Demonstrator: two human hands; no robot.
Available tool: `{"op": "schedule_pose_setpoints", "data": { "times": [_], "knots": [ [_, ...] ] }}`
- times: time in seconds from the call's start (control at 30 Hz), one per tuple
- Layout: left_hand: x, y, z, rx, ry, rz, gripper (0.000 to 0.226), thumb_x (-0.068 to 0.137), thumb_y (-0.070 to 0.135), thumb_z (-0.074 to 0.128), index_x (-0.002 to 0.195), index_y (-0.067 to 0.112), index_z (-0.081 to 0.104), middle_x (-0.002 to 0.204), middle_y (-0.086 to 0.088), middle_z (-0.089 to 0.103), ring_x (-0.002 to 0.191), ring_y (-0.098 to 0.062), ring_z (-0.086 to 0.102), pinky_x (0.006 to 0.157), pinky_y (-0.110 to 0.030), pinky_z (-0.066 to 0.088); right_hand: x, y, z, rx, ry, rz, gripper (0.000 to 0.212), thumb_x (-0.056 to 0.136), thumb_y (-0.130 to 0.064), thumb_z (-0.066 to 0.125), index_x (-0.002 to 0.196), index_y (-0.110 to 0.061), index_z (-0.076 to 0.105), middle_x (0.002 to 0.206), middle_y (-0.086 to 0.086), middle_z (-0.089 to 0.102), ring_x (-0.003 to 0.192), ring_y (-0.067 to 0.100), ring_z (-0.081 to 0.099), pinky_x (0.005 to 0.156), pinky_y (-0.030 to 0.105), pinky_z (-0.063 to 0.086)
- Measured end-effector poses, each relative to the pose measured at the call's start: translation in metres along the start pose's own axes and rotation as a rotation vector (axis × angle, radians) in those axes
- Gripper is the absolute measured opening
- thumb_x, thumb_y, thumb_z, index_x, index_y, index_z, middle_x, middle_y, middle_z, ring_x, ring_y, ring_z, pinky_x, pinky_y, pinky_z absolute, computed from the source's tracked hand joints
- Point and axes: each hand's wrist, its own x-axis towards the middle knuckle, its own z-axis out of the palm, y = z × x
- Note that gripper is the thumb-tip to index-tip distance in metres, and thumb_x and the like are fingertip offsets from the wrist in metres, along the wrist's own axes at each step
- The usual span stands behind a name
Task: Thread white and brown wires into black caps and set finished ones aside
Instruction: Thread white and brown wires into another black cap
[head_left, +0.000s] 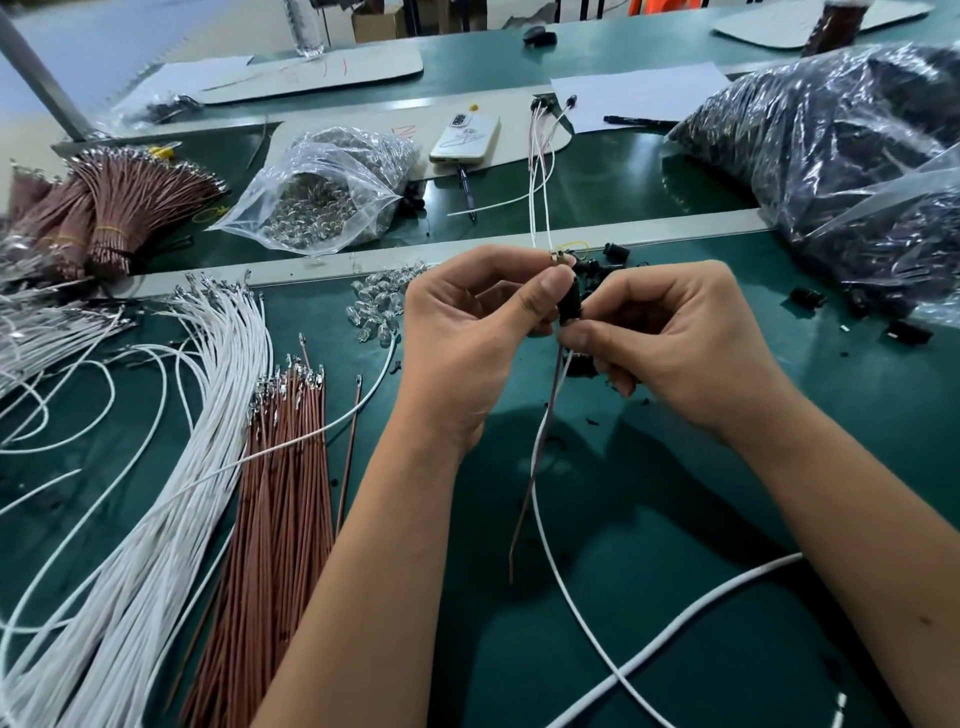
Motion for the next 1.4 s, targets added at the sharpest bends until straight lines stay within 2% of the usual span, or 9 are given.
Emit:
{"op": "schedule_pose_setpoints", "data": {
  "times": [0.2,0.4,0.6,0.77,0.87,1.0,1.13,1.3,1.4],
  "knots": [
    [-0.0015,0.0018,-0.0003,0.018,-0.024,-0.017,0.006,0.080,0.003,0.075,0.083,0.008,0.073,0.077,-0.008,0.071,0.070,-0.021,0.062,0.067,-0.032,0.051,-0.0006,-0.0018,-0.0001,-0.004,-0.030,-0.004,0.017,0.077,-0.021,0.089,0.072,-0.016,0.073,0.062,0.018,0.067,0.043,0.017,0.053,0.041,0.027,0.046],
    [-0.0017,0.0022,0.0001,0.017,-0.032,-0.027,0.006,0.080,0.002,0.075,0.085,0.004,0.072,0.079,-0.009,0.071,0.067,-0.018,0.062,0.066,-0.031,0.051,-0.0009,-0.0034,-0.0012,-0.031,-0.016,-0.026,0.019,0.073,-0.027,0.090,0.070,-0.019,0.073,0.062,0.015,0.069,0.042,0.018,0.055,0.040,0.029,0.047],
    [-0.0024,0.0043,0.0007,0.042,-0.047,-0.026,0.005,0.080,0.001,0.074,0.083,0.005,0.072,0.077,-0.010,0.070,0.067,-0.020,0.060,0.064,-0.031,0.049,-0.0002,-0.0009,-0.0031,-0.072,-0.029,-0.033,0.021,0.076,-0.014,0.091,0.070,-0.015,0.072,0.062,0.013,0.068,0.042,0.016,0.055,0.042,0.028,0.047],
    [-0.0027,0.0041,0.0002,0.062,-0.055,-0.015,0.008,0.081,0.000,0.075,0.082,0.007,0.072,0.078,-0.010,0.069,0.069,-0.020,0.061,0.065,-0.030,0.050,-0.0002,0.0012,-0.0025,-0.095,-0.031,-0.043,0.021,0.077,-0.013,0.091,0.071,-0.014,0.070,0.061,0.011,0.067,0.044,0.015,0.055,0.042,0.030,0.047],
    [-0.0025,0.0048,-0.0005,0.072,-0.081,-0.003,0.011,0.081,0.000,0.077,0.081,0.010,0.073,0.076,-0.004,0.071,0.068,-0.017,0.064,0.065,-0.028,0.051,0.0001,0.0018,-0.0041,-0.111,-0.029,-0.053,0.021,0.078,-0.013,0.090,0.071,-0.015,0.070,0.060,0.009,0.067,0.045,0.015,0.055,0.042,0.032,0.047],
    [-0.0015,0.0051,-0.0018,0.107,-0.113,0.009,0.013,0.078,0.005,0.081,0.079,0.016,0.074,0.076,-0.002,0.072,0.071,-0.020,0.065,0.066,-0.031,0.051,0.0008,0.0036,-0.0052,-0.134,-0.033,-0.074,0.020,0.078,-0.014,0.090,0.075,-0.006,0.071,0.063,0.011,0.067,0.047,0.012,0.057,0.043,0.033,0.047],
    [-0.0012,0.0035,-0.0028,0.125,-0.122,0.022,0.012,0.078,0.002,0.080,0.082,0.009,0.072,0.078,-0.007,0.071,0.071,-0.022,0.062,0.067,-0.032,0.051,0.0009,0.0051,-0.0058,-0.166,-0.011,-0.125,0.026,0.079,-0.013,0.089,0.077,0.003,0.070,0.066,0.018,0.067,0.049,0.021,0.057,0.044,0.040,0.047],
    [-0.0013,0.0033,-0.0018,0.069,-0.157,0.036,0.015,0.076,-0.006,0.078,0.085,0.002,0.069,0.082,-0.015,0.068,0.077,-0.029,0.061,0.073,-0.041,0.054,0.0019,0.0048,-0.0054,-0.209,0.028,-0.179,0.025,0.083,-0.007,0.087,0.076,0.008,0.069,0.067,0.024,0.062,0.049,0.034,0.055,0.048,0.033,0.046],
    [-0.0015,0.0043,-0.0006,0.044,-0.171,0.045,0.020,0.076,-0.011,0.076,0.088,0.003,0.069,0.081,-0.014,0.068,0.074,-0.026,0.062,0.071,-0.033,0.054,0.0018,0.0030,-0.0057,-0.213,0.029,-0.194,0.024,0.084,-0.009,0.086,0.077,0.007,0.069,0.069,0.022,0.063,0.049,0.028,0.056,0.050,0.027,0.045]
  ]
}}
